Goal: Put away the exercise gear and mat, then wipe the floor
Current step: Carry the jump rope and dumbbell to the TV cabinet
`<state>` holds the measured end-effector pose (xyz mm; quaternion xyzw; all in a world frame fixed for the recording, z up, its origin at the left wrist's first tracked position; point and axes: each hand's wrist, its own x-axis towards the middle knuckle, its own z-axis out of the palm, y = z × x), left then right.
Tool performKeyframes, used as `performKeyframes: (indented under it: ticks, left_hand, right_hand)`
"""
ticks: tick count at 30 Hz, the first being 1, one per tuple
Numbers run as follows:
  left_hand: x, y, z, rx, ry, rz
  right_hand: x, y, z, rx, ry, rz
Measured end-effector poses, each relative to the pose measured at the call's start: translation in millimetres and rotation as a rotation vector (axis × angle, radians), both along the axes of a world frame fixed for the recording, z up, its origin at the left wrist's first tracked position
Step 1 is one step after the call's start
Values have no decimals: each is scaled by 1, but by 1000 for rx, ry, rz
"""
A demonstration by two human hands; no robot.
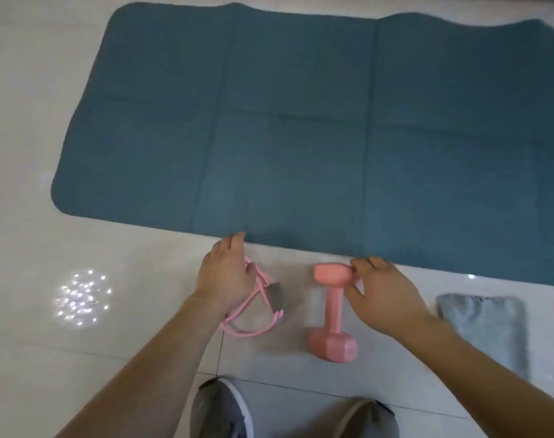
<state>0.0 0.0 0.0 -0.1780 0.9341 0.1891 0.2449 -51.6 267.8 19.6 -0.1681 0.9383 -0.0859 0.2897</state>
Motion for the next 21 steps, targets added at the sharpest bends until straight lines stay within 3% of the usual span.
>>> performKeyframes:
  ticks: [3,9,21]
  left_hand:
    - [10,2,-11,-43,45,91]
    - [32,-2,-32,-168,-58,340]
    - [54,-3,-50,-88,63,421]
  right_hand:
    - [11,4,-8,-32,68,-86]
    - [36,-2,-21,-72,-26,-235]
    - [61,-26,-34,-245,-169,-533]
